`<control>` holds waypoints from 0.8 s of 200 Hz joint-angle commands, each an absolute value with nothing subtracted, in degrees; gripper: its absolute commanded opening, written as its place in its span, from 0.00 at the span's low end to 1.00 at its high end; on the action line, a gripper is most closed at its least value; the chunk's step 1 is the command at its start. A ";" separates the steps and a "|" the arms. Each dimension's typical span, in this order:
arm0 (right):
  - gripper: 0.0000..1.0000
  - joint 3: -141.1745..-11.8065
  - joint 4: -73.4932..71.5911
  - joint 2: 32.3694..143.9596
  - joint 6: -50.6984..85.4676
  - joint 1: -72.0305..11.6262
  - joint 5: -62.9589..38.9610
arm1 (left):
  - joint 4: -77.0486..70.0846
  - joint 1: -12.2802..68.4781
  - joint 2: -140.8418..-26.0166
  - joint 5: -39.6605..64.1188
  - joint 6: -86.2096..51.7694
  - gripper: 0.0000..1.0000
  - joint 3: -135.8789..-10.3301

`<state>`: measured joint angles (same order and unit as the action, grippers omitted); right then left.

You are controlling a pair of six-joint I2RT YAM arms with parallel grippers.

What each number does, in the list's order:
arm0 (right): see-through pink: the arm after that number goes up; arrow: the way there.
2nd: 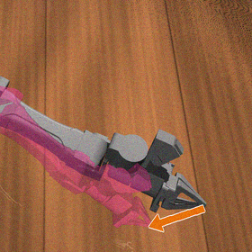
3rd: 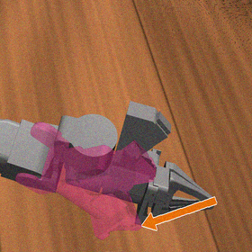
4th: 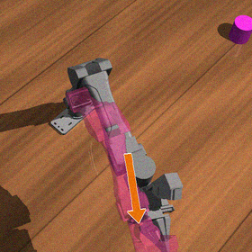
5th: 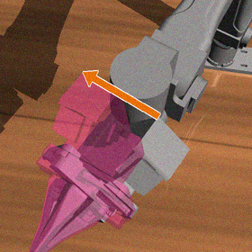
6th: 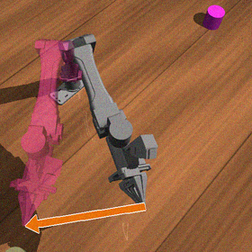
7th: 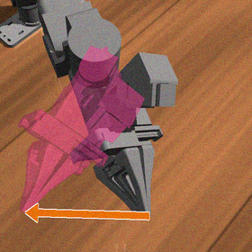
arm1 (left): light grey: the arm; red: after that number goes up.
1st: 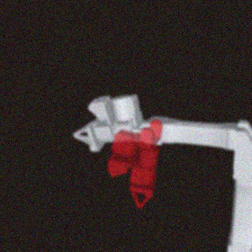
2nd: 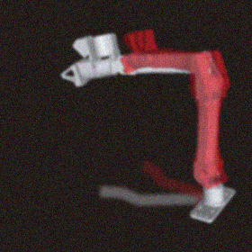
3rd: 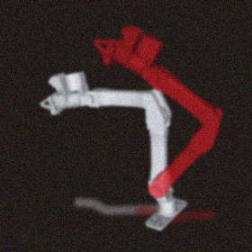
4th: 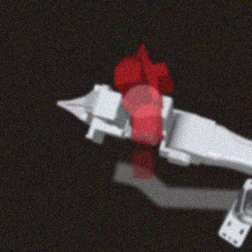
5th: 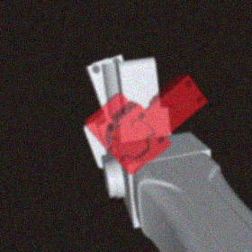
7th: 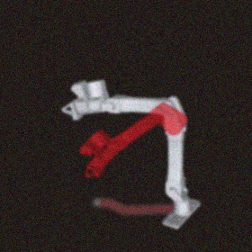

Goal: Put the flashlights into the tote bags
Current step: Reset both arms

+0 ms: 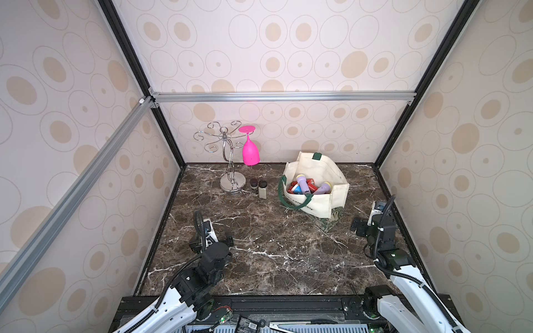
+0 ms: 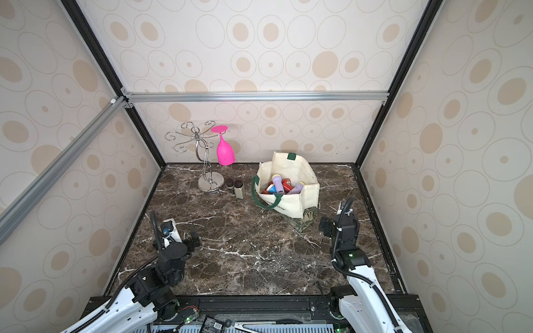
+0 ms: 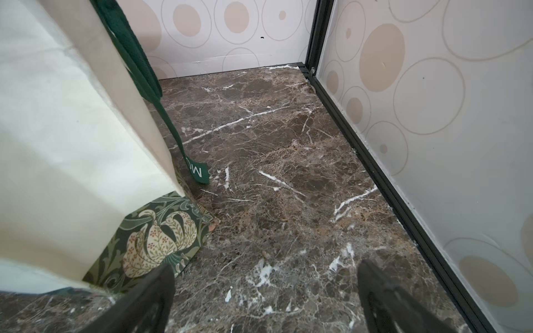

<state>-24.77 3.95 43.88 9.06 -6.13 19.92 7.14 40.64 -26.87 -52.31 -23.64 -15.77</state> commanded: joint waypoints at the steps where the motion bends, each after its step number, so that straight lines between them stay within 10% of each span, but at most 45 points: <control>1: 1.00 -22.15 -7.89 47.45 6.63 -4.57 17.20 | -5.53 34.79 -29.64 -49.91 -15.21 1.00 -13.38; 160: 1.00 -19.74 -45.94 79.40 5.61 -0.08 11.11 | -69.56 9.69 -77.38 -28.30 -1.04 1.00 -9.71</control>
<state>-21.06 -37.74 77.03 5.74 -0.49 12.43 -54.48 10.90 -74.17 -31.66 -5.65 -9.69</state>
